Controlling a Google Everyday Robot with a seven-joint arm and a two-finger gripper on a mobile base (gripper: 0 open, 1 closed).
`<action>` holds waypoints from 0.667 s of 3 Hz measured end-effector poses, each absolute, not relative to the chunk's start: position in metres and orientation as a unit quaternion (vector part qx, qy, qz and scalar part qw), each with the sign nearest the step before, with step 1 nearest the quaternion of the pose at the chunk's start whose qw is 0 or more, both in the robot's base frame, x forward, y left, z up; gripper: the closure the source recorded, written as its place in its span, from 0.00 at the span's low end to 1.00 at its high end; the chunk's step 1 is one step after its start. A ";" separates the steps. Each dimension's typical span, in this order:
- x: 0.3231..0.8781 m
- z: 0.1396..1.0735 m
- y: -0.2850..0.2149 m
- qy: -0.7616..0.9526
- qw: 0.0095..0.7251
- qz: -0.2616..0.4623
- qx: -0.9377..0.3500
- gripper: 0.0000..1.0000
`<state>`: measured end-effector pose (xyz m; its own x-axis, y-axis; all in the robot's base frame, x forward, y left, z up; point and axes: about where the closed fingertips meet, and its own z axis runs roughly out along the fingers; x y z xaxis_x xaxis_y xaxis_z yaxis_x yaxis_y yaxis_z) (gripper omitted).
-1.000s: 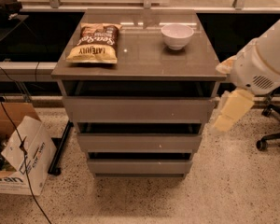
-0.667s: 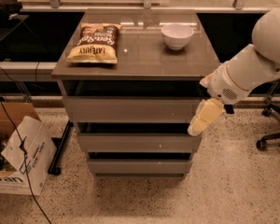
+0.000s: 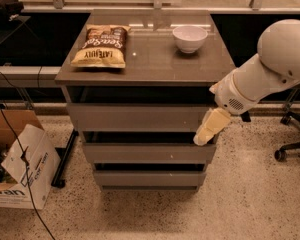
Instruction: Open top drawer
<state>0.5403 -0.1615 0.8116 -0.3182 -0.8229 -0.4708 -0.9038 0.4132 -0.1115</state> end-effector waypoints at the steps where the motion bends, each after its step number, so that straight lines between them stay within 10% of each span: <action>1: 0.564 0.788 -0.155 0.808 0.255 0.078 -0.525 0.00; 2: 0.578 0.771 -0.152 0.810 0.264 0.081 -0.518 0.00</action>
Offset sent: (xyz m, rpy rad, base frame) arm 0.0569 0.0103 -0.0604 0.0513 -0.0615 -0.0603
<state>0.5784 -0.1521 0.7707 -0.3248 -0.7962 -0.5104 -0.8813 0.4506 -0.1421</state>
